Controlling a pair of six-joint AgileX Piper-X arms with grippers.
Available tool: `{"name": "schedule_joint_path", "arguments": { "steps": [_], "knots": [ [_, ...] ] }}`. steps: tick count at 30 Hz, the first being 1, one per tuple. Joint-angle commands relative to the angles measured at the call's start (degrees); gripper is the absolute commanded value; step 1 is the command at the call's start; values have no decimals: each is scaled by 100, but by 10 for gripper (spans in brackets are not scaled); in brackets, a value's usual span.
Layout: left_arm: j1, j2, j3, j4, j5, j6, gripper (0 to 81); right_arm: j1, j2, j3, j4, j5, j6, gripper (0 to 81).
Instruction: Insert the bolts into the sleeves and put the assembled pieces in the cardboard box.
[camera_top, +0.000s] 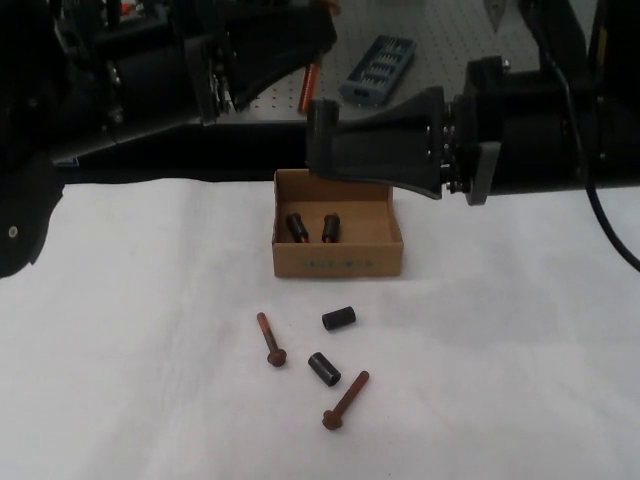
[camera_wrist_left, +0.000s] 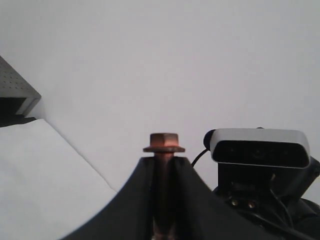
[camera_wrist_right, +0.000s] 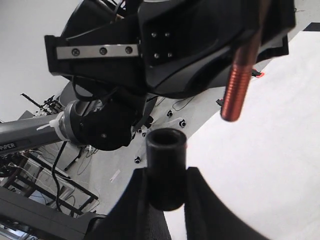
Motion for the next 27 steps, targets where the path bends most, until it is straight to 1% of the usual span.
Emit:
{"name": "schedule_joint_path", "arguments": {
  "steps": [1, 11, 21, 27],
  "knots": [
    [14, -90, -28, -253, 195, 0, 6, 15, 42, -5, -73, -78, 24, 24],
    [14, -90, -28, -327, 546, 39, 6, 15, 72, -5, -73, -78, 24, 24],
    [14, -90, -28, -376, 535, 38, 6, 15, 69, -5, -73, -214, 24, 24],
    [14, -90, -28, -733, 454, -7, 6, 15, 69, -5, 85, -337, 24, 24]
  ]
}}
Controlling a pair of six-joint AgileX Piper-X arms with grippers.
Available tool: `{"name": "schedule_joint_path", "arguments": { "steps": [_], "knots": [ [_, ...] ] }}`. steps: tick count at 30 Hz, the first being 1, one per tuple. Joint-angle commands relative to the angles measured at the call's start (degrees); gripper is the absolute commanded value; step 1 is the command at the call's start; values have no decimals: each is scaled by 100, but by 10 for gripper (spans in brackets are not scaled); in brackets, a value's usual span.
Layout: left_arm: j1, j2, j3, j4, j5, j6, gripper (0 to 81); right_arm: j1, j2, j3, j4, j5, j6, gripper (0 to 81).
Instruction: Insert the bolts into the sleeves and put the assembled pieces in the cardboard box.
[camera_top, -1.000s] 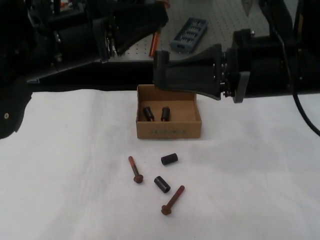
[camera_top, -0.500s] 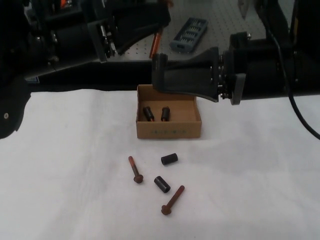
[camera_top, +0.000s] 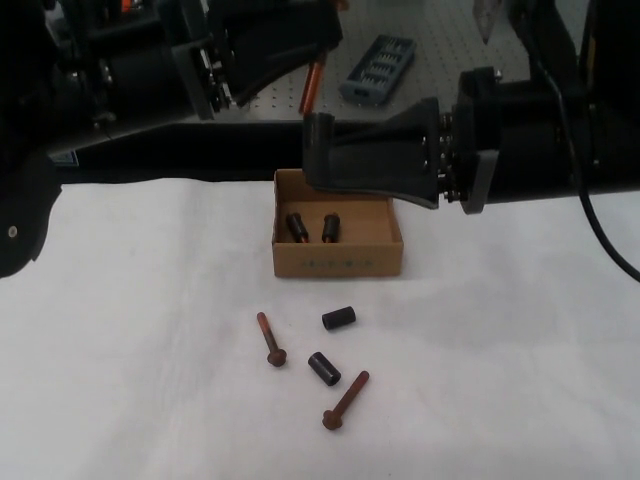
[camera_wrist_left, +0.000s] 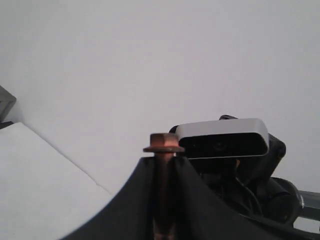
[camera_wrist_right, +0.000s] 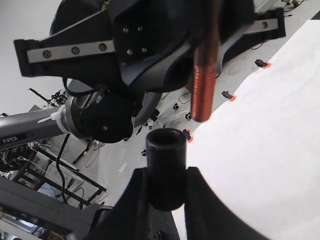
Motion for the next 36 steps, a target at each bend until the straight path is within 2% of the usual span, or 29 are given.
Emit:
{"name": "schedule_joint_path", "arguments": {
  "steps": [1, 9, 17, 36],
  "knots": [
    [14, -90, -28, -212, -6, -23, 6, 15, 14, -5, 11, -123, 10, 24],
    [-38, -90, -28, -233, 66, -100, 6, 15, 14, -5, 11, -123, 10, 24],
    [-332, -106, -28, -233, 87, -97, 6, 15, 14, -5, 11, -123, 10, 24],
    [-258, -106, -28, -233, -44, 38, 6, 15, 14, -5, 16, -53, 10, 24]
  ]
}}
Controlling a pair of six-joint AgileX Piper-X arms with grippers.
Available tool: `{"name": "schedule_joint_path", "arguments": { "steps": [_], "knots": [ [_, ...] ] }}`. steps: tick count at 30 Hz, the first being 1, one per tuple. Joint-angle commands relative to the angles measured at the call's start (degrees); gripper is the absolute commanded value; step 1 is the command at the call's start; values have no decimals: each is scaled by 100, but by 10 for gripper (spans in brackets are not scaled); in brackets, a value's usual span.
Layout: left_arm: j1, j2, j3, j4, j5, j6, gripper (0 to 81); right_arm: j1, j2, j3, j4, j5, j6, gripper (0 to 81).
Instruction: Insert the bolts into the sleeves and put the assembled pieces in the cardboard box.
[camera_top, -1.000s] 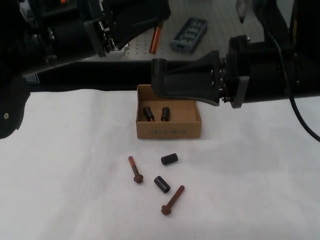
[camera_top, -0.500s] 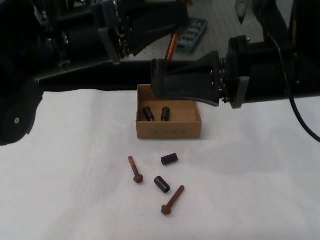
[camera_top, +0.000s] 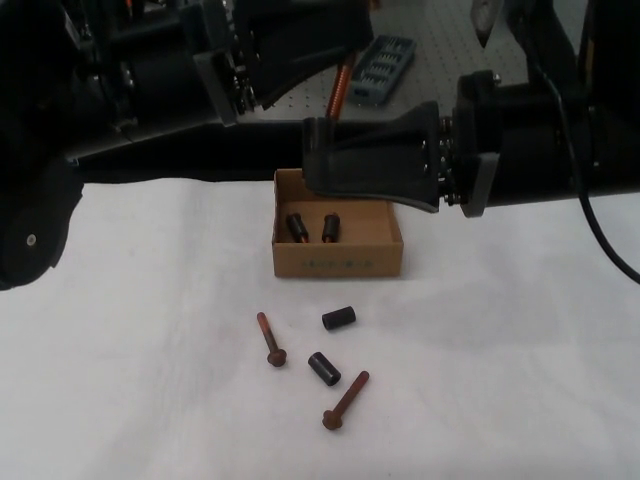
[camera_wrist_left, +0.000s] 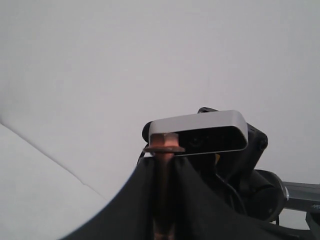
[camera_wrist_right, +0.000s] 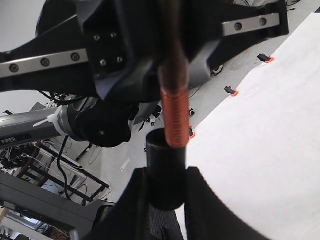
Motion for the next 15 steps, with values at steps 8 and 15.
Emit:
{"name": "schedule_joint_path", "arguments": {
  "steps": [8, 15],
  "knots": [
    [24, -106, -28, -209, -31, 66, 6, 15, 14, -5, -18, 91, 10, 24],
    [24, -106, -28, -209, -31, 66, 6, 15, 14, -5, -18, 203, 10, 24]
  ]
}}
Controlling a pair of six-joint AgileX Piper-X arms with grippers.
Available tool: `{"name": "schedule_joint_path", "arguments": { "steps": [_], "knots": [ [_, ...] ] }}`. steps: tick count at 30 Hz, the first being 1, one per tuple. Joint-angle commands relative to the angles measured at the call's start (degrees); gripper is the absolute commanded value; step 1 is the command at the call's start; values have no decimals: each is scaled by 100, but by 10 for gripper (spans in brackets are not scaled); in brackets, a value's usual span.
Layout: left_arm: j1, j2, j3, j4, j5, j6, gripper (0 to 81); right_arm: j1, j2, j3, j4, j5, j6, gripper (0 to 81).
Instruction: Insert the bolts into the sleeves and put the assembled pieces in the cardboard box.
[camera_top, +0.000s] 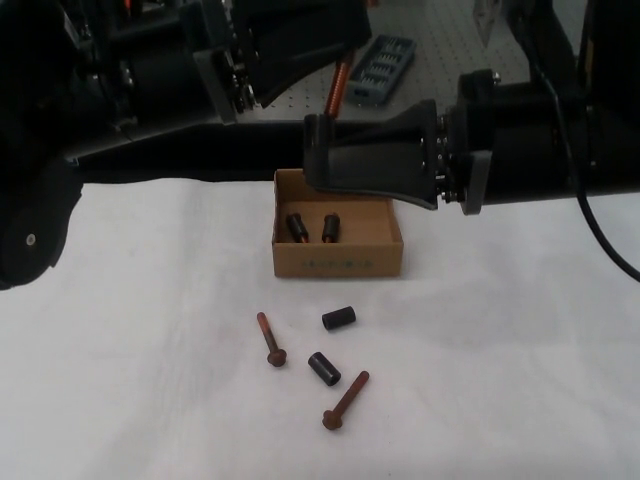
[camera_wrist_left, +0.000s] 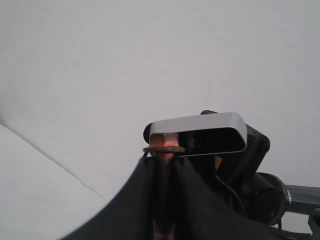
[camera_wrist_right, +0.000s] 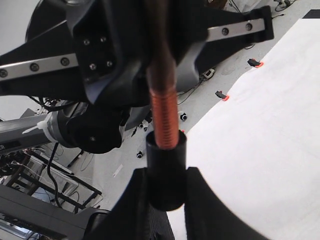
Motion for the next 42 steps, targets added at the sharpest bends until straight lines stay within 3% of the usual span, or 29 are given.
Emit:
{"name": "schedule_joint_path", "arguments": {
  "steps": [1, 23, 42],
  "knots": [
    [24, -106, -28, -182, 22, 66, 6, 15, 14, -5, -18, 13, 10, 24],
    [169, -106, -28, -182, 21, 109, 6, 5, -22, -5, -18, 383, -124, 24],
    [170, -106, -28, -182, 34, 68, 6, 5, -21, -5, -187, 92, -141, 24]
  ]
}}
